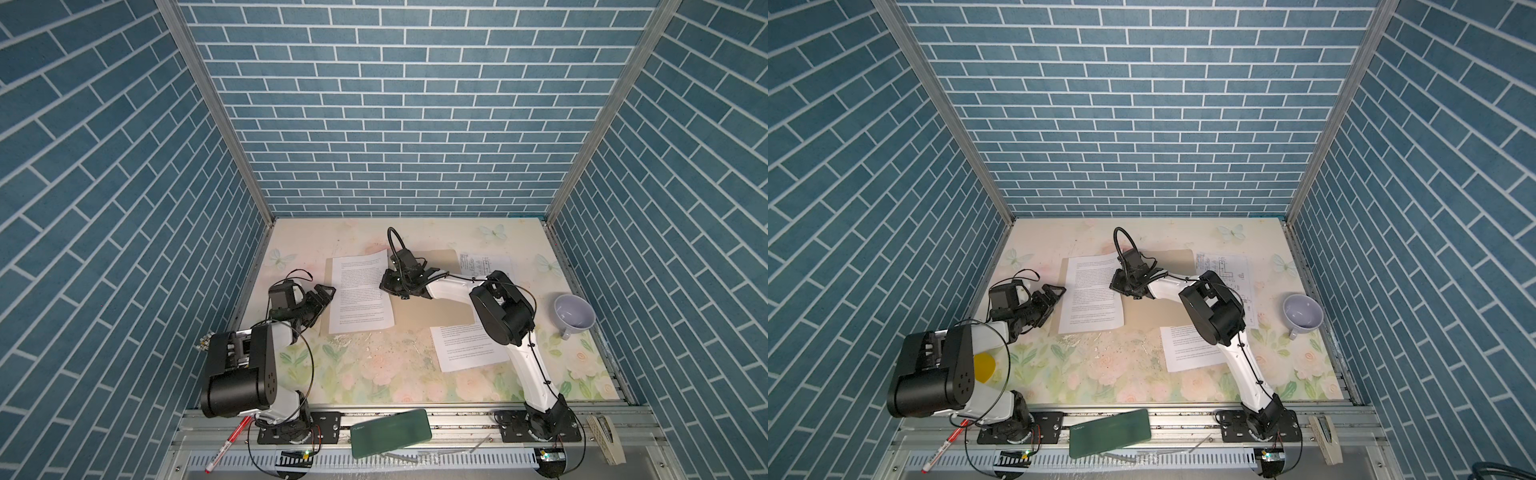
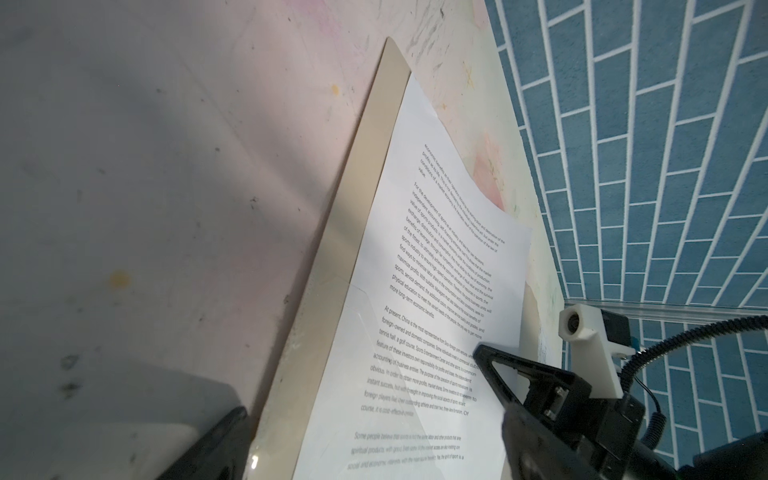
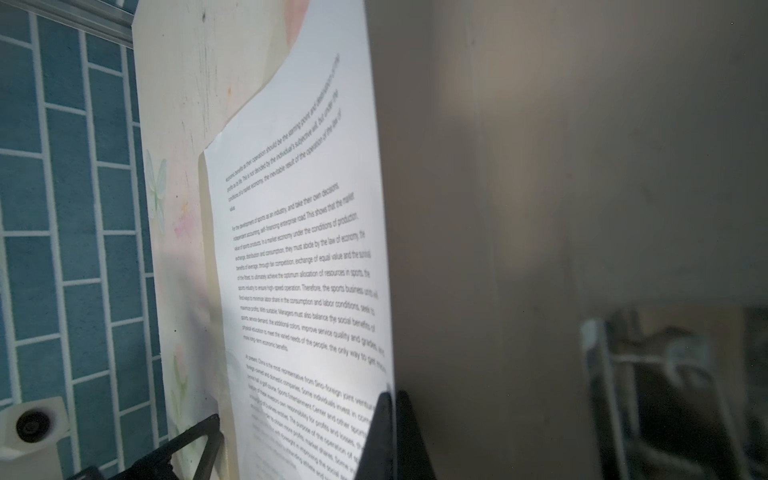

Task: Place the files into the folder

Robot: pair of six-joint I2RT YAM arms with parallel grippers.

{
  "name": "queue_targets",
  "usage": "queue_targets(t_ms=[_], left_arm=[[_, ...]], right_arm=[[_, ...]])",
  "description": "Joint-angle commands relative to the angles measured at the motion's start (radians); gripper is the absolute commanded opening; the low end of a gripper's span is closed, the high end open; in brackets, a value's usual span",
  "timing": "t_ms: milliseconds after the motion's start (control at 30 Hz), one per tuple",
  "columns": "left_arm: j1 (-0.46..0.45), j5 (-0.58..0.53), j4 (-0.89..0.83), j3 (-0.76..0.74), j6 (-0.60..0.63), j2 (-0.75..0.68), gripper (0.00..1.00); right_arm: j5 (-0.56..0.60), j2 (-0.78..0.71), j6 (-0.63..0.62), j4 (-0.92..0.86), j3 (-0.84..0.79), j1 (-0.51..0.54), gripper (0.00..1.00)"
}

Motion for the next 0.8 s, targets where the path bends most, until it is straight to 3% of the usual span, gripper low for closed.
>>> queue_targets(t_ms=[0,500,767], left_arm=[[-0.006,0.001,-0.158,-0.052,-0.02,0.038,0.96],[-0.006,0.001,-0.148,-0.064,-0.02,0.041,0.96],[-0.006,0.001,-0.157,-0.055,-0.019,0.041,0.96]], right_arm=[[0.02,-0.024,0.053,0.016,-0.022,0.009,0.0],[0.034,-0.026,0.072,-0.016,-0.028,0.016,0.0],[0.035,-0.078,0.035,-0.037,-0.065,0.012,0.21]])
